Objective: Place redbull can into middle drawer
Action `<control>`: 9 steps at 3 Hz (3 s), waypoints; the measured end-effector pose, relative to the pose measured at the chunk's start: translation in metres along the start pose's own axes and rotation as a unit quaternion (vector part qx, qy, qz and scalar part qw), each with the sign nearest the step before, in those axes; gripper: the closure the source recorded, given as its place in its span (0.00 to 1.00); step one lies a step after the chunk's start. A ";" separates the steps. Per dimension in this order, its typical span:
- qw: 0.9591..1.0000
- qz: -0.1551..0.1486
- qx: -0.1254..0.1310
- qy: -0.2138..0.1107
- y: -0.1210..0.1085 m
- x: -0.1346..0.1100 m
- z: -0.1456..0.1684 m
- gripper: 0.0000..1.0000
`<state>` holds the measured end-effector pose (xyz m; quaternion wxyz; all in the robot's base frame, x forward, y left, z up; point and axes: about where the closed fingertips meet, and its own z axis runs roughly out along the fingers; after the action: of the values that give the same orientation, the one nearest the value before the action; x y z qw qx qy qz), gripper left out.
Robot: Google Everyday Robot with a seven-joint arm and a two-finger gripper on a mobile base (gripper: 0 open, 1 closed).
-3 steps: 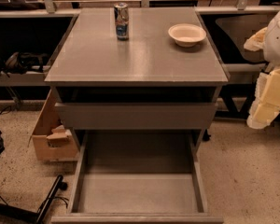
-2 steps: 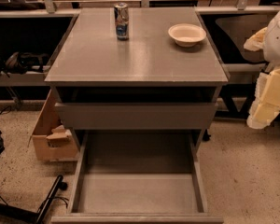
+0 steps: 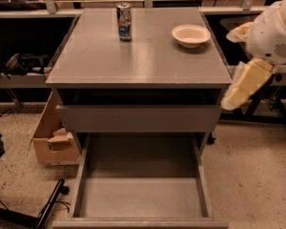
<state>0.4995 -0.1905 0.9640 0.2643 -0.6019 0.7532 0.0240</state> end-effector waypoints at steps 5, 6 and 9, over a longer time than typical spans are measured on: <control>0.913 0.030 0.030 -0.406 -0.142 -0.161 0.097 0.00; 0.909 0.065 0.038 -0.410 -0.175 -0.199 0.147 0.00; 0.894 0.130 0.116 -0.413 -0.260 -0.286 0.244 0.00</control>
Offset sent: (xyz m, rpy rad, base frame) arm 0.1885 0.1125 0.0687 0.8850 -0.3610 0.1663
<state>0.8680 0.0806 0.9497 0.6140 -0.3996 0.6452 0.2171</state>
